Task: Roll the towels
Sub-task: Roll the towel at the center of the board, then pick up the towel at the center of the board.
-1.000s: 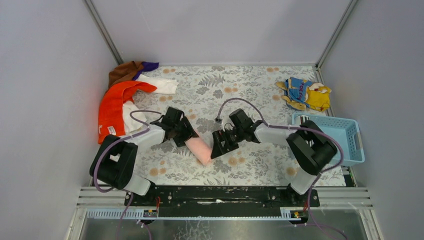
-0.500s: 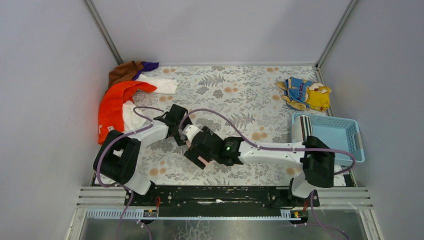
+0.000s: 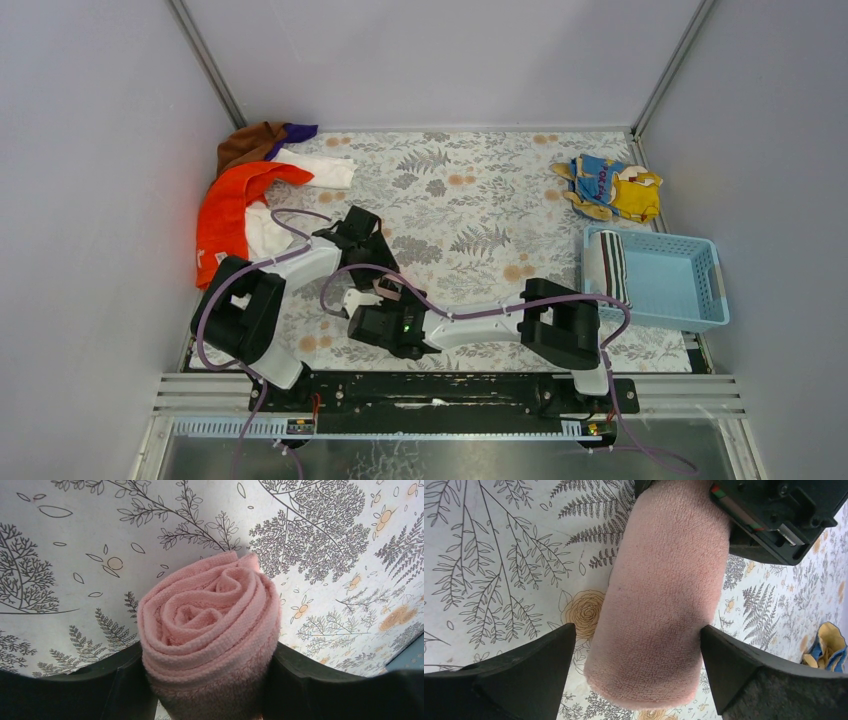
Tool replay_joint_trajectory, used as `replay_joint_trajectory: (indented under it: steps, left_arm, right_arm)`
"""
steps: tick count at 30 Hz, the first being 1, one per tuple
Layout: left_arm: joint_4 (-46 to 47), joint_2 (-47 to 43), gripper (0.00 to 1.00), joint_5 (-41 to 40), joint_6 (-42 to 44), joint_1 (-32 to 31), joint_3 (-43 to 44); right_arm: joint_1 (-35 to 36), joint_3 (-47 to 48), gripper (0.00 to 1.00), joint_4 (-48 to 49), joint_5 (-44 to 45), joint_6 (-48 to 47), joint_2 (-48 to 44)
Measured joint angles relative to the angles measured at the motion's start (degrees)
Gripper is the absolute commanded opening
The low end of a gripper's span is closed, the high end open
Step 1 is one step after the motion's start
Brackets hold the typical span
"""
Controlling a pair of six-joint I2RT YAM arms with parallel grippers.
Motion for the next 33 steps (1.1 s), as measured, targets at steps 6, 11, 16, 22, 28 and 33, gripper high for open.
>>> replay_joint_trajectory:
  steps: [6,11,16,22,28,33]
  left_arm:
    - [0.04,0.0,0.59,-0.46,0.0,-0.37,0.02]
    - [0.07,0.0,0.59,-0.59,-0.02,-0.46,0.02]
    - [0.2,0.0,0.59,-0.9,0.0,-0.81,0.02]
    - [0.22,0.0,0.59,-1.03,0.0,-0.92,0.02]
    - [0.24,-0.02,0.59,-1.11,0.0,-1.03,0.02]
    - [0.26,-0.02,0.6,-1.18,-0.07,-1.05,0.02]
  right_arm:
    - [0.0,0.0,0.99,0.0,0.92,-0.66,0.24]
    - [-0.15,0.0,0.99,-0.02,0.94,-1.27,0.22]
    - [-0.94,-0.02,0.99,0.07,1.77,-1.66,0.22]
    - [-2.21,-0.22,1.0,0.31,-0.46,-1.66,-0.17]
    - [-3.45,-0.13,0.92,0.42,-3.52,-1.51,0.9]
    - [-5.09,0.66,0.73,0.81,-5.51,-0.48,2.03]
